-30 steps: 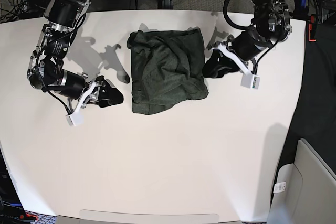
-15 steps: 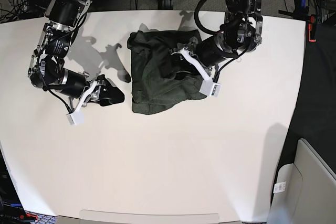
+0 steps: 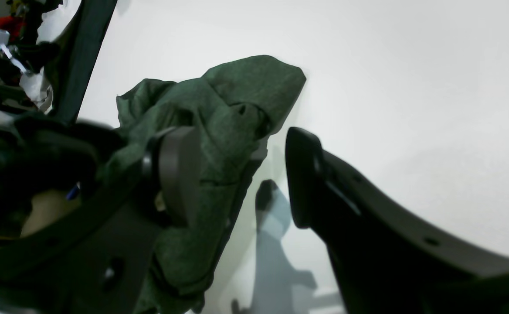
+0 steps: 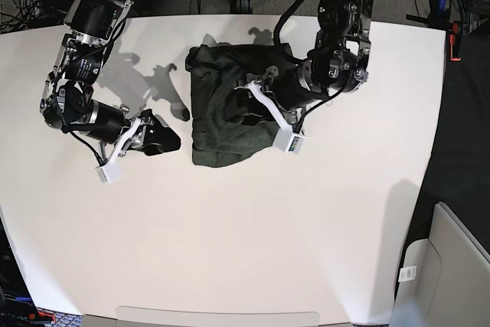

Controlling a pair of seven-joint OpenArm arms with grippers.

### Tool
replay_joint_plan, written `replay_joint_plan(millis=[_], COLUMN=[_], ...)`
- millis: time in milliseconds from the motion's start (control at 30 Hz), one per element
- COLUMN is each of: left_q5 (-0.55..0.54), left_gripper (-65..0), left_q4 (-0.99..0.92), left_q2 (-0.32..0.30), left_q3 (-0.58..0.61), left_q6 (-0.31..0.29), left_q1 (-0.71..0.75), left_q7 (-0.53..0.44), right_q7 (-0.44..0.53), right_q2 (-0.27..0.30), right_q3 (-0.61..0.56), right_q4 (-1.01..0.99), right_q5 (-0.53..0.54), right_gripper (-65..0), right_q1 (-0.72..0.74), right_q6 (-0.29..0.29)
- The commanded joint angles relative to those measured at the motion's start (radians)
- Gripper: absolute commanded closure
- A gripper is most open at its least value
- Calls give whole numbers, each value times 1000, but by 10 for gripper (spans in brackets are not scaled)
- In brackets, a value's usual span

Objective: Fold the T-shirt properly
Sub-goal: 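Press and tuck the bundle's edge with the left gripper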

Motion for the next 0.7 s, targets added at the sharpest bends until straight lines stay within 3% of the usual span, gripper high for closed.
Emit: replay_joint_plan(millis=[0,167,367,667], left_q5=[-16,-13,-7,260], left_gripper=[-242,-255,-342,-347], left_q4=[16,16,16,-61], left_q2=[7,31,33,31], left_q3=[-1,10,10,207], left_q6=[-6,-6,-6,-6], left_q1=[-12,-11,-20,-26], left_q7=[-25,-24,-41,-186], right_q7=[14,14,14,14], right_q2=[8,7,13,11], right_q3=[2,4,4,4], right_q4=[19,19,19,19], right_q5=[29,29,29,29], right_gripper=[-324,-324,-324,-324], right_q1=[21,23,23,23], right_q6=[6,6,6,6])
